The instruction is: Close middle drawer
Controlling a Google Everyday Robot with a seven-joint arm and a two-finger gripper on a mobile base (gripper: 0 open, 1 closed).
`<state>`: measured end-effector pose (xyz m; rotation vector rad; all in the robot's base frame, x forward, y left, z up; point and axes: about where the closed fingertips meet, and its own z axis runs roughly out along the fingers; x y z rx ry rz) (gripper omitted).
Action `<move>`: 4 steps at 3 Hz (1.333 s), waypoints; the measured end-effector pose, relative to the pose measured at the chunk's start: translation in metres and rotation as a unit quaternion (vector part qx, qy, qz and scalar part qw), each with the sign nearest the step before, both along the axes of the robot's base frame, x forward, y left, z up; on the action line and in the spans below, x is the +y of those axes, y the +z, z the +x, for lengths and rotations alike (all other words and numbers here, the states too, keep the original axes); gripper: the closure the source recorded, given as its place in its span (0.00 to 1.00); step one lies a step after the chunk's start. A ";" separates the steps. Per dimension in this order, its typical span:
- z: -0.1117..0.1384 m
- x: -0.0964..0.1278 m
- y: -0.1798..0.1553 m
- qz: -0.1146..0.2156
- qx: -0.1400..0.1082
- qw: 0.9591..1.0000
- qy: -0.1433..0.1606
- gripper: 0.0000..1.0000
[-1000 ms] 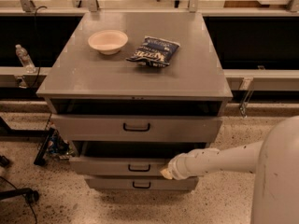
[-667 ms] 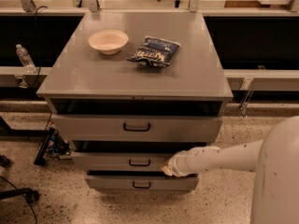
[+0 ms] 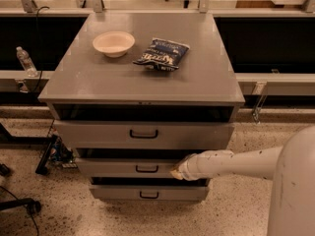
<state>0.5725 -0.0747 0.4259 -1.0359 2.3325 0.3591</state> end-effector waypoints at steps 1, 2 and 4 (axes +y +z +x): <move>0.000 0.000 0.000 0.000 0.000 1.000 0.000 1.00; -0.018 -0.022 -0.003 -0.009 0.028 0.999 -0.018 1.00; -0.056 -0.076 -0.018 -0.021 0.088 0.992 -0.085 1.00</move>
Offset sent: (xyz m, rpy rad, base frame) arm -0.0447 -0.0556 -0.0038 -0.0443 0.1358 -0.0888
